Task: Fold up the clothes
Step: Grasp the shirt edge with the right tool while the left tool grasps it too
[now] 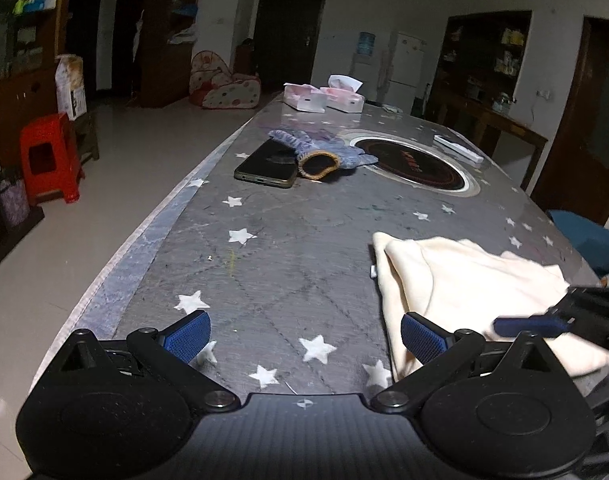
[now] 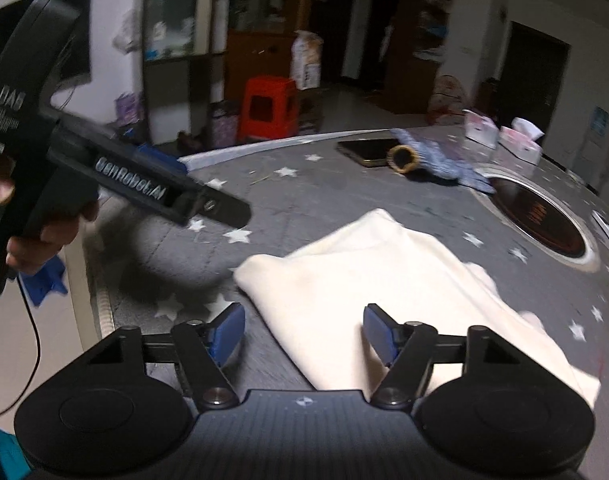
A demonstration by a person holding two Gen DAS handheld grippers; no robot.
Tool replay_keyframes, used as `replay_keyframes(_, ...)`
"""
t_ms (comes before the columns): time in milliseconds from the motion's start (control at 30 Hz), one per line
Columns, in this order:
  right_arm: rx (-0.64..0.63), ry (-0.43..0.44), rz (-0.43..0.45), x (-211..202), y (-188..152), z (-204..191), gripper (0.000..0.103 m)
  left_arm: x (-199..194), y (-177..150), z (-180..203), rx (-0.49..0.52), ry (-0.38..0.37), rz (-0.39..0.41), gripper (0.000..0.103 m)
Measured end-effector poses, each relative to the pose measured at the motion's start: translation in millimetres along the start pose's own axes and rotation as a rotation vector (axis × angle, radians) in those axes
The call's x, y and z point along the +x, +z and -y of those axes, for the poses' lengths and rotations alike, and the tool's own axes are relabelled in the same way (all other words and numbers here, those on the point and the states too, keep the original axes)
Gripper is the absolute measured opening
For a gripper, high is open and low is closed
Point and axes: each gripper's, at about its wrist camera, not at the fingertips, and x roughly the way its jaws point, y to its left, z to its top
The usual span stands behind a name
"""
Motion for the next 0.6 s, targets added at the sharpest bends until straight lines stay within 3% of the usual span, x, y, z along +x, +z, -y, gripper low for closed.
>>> replay_keyframes(167,-0.08,0.004,-0.021,16.8,5.7,-14.7,0.046,2.4,4.3,-4.6,-0.045,-0.048,-0.01,0.103)
replay_keyframes(300,-0.107,-0.014,-0.021,20.0,7.6,-18.6,0.028,4.1,7.8,-1.1,-0.076,-0.122,-0.014,0.103)
replay_keyframes(433,-0.063,-0.006,0.007,15.2,8.5,-9.7,0.014,10.2,12.2,3.4,-0.142,-0.205,-0.036,0.103)
replay_keyframes(600,0.045,0.034,0.052,1.0,8.9,7.0,0.011,23.1,18.3,5.1,-0.257,-0.295,-0.085,0.103)
